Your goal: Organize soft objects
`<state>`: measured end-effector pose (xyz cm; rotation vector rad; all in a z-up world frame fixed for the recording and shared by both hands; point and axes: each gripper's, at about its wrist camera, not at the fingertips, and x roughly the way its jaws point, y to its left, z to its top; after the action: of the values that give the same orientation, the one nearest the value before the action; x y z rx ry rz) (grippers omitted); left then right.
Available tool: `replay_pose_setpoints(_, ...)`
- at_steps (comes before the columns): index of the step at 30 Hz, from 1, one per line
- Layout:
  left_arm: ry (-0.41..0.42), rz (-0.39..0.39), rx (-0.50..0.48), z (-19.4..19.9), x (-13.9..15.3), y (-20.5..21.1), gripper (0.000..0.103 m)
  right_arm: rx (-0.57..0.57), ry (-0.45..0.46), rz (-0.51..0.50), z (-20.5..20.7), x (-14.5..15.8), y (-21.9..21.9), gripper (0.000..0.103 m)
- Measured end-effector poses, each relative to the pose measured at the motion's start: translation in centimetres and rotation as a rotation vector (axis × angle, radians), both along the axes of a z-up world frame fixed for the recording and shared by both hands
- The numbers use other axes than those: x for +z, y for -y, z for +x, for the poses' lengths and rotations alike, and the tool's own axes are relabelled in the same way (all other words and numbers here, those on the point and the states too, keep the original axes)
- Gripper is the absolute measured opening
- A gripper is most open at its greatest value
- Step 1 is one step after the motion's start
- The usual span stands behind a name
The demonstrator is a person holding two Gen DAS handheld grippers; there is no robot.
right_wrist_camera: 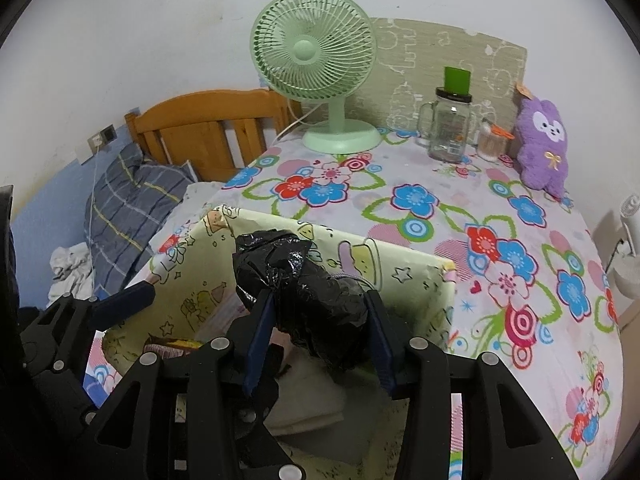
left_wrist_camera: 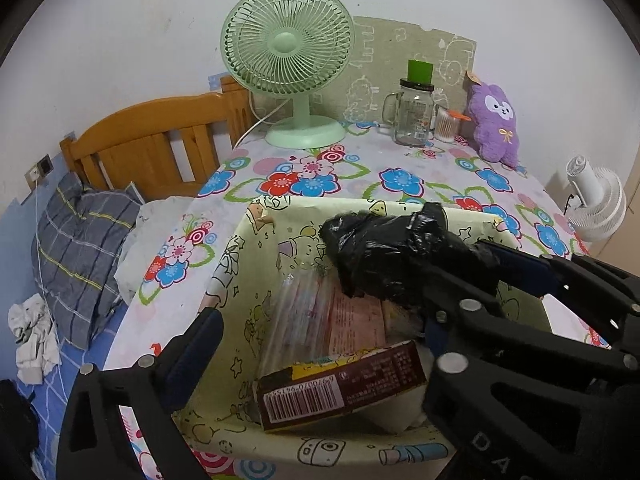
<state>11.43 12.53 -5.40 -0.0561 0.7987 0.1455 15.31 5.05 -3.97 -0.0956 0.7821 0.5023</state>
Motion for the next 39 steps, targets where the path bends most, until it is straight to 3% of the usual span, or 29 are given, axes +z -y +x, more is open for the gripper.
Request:
replay_pose_setpoints(12, 0.007, 0.006, -0.015, 0.3, 0.4, 1.0, 0.102, -0.022, 0.008, 0.024, 0.6, 0.0, 1.1, 0.087)
replay_pose_setpoints(39, 0.115, 0.036, -0.074, -2.9, 5.1, 8.0, 0.102, -0.191, 0.110, 0.071, -3.6, 4.4, 10.1, 0.097)
